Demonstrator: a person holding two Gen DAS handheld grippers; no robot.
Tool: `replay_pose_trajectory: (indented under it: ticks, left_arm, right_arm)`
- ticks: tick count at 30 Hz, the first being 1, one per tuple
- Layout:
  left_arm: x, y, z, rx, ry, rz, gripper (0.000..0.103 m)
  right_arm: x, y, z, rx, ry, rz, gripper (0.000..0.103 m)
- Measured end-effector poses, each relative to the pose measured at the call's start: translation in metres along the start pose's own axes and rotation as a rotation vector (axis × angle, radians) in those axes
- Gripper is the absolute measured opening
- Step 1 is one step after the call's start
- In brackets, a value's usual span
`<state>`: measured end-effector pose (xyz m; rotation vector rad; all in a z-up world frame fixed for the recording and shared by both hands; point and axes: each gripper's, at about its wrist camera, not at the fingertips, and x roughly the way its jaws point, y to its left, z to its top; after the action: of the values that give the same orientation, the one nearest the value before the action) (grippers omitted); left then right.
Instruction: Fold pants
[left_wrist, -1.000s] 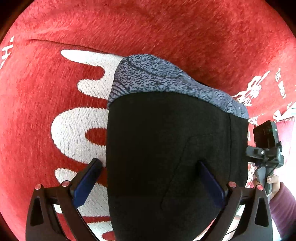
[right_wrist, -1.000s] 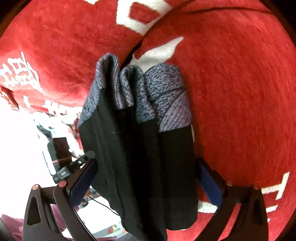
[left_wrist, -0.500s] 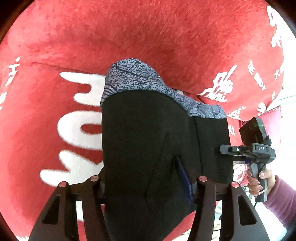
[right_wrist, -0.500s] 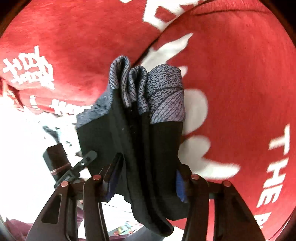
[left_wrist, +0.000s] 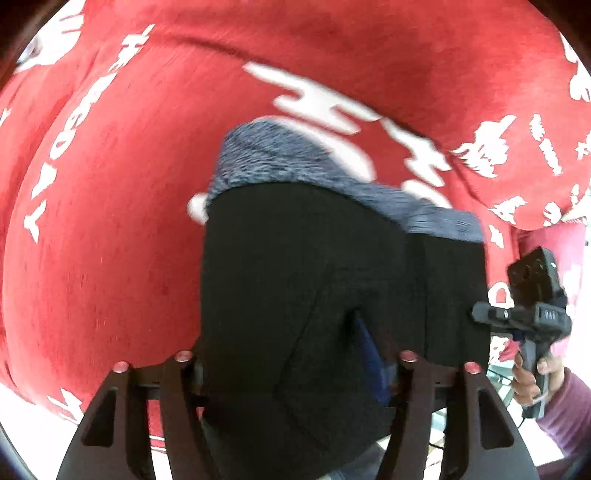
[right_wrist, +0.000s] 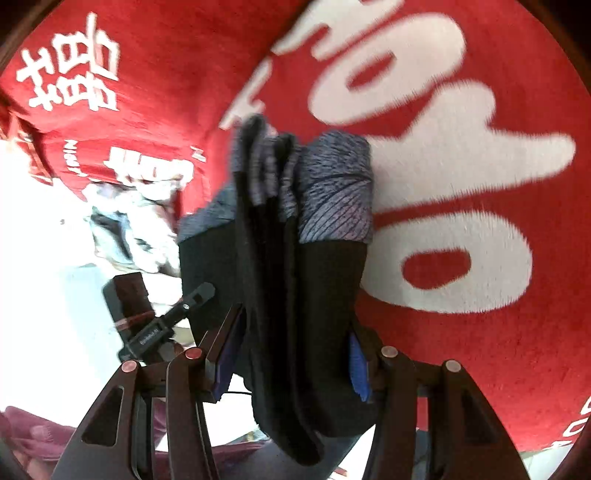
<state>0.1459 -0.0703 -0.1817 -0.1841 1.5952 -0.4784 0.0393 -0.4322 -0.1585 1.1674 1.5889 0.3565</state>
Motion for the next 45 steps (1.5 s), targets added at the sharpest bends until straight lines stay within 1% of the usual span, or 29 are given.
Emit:
replay_pose_trajectory:
  ticks: [1, 2, 3, 4, 5, 6, 7, 8, 9, 11, 14, 17, 18, 21, 23, 27, 30, 36, 38, 42, 43, 45]
  left_arm:
    - [0.006, 0.004, -0.002, -0.001, 0.009, 0.021, 0.078]
    - [0.007, 0.005, -0.003, 0.009, -0.006, 0.030, 0.082]
    - [0.007, 0.006, -0.003, 0.022, -0.018, 0.036, 0.084]
    - [0.008, 0.006, -0.002, 0.032, -0.015, 0.041, 0.088]
    - [0.009, 0.005, 0.000, 0.036, -0.012, 0.063, 0.092]
    - [0.010, 0.005, 0.002, 0.038, -0.008, 0.085, 0.097]
    - [0.010, 0.003, 0.004, 0.042, -0.004, 0.098, 0.097]
    - [0.009, 0.000, 0.005, 0.050, -0.002, 0.115, 0.097]
    - [0.008, -0.003, 0.005, 0.059, -0.001, 0.129, 0.097]
    - [0.003, -0.013, 0.004, 0.095, -0.003, 0.194, 0.097]
    - [-0.007, -0.025, -0.001, 0.141, -0.011, 0.269, 0.097]
    - [-0.021, -0.035, -0.008, 0.164, -0.015, 0.287, 0.097]
    - [-0.024, -0.037, -0.010, 0.165, -0.012, 0.294, 0.097]
    - [-0.029, -0.049, -0.017, 0.158, 0.019, 0.369, 0.097]
    - [-0.032, -0.056, -0.023, 0.155, 0.037, 0.371, 0.097]
    - [-0.039, -0.069, -0.037, 0.175, 0.075, 0.394, 0.097]
    - [-0.041, -0.074, -0.041, 0.182, 0.105, 0.443, 0.098]
    - [-0.060, -0.084, -0.041, 0.202, 0.106, 0.430, 0.098]
    - [-0.067, -0.091, -0.040, 0.226, 0.099, 0.423, 0.098]
    - [-0.074, -0.098, -0.037, 0.246, 0.099, 0.423, 0.098]
    - [-0.076, -0.100, -0.036, 0.249, 0.103, 0.428, 0.102]
    - [-0.078, -0.103, -0.036, 0.261, 0.112, 0.439, 0.102]
  right_arm:
    - [0.007, -0.002, -0.001, -0.012, 0.010, -0.050, 0.055]
    - [0.011, -0.001, -0.002, -0.028, 0.013, -0.091, 0.055]
    - [0.012, -0.002, -0.002, -0.045, 0.008, -0.123, 0.057]
    - [0.013, -0.001, 0.000, -0.047, 0.002, -0.129, 0.061]
    - [0.014, -0.002, 0.001, -0.039, 0.002, -0.142, 0.063]
    - [0.015, -0.003, 0.002, -0.029, 0.006, -0.172, 0.069]
    - [0.016, -0.004, 0.002, -0.018, 0.012, -0.206, 0.076]
    - [0.015, -0.005, 0.002, -0.010, 0.014, -0.224, 0.078]
    - [0.012, -0.005, 0.000, -0.009, 0.013, -0.244, 0.078]
    - [0.011, 0.002, -0.003, -0.019, 0.006, -0.278, 0.079]
    - [0.012, 0.017, -0.008, -0.044, -0.010, -0.339, 0.081]
    - [0.002, 0.021, -0.014, -0.054, -0.030, -0.378, 0.084]
    - [0.000, 0.024, -0.015, -0.050, -0.037, -0.384, 0.085]
    - [-0.004, 0.035, -0.021, -0.050, -0.062, -0.421, 0.094]
    - [-0.006, 0.041, -0.026, -0.055, -0.068, -0.480, 0.103]
    - [-0.009, 0.062, -0.036, -0.094, -0.104, -0.578, 0.103]
    - [-0.016, 0.076, -0.040, -0.126, -0.138, -0.644, 0.103]
    - [-0.023, 0.105, -0.050, -0.187, -0.170, -0.770, 0.103]
    - [-0.026, 0.112, -0.053, -0.187, -0.173, -0.781, 0.103]
    - [-0.033, 0.115, -0.058, -0.136, -0.168, -0.761, 0.103]
    - [-0.035, 0.116, -0.060, -0.134, -0.167, -0.760, 0.103]
    - [-0.037, 0.120, -0.063, -0.133, -0.169, -0.754, 0.103]
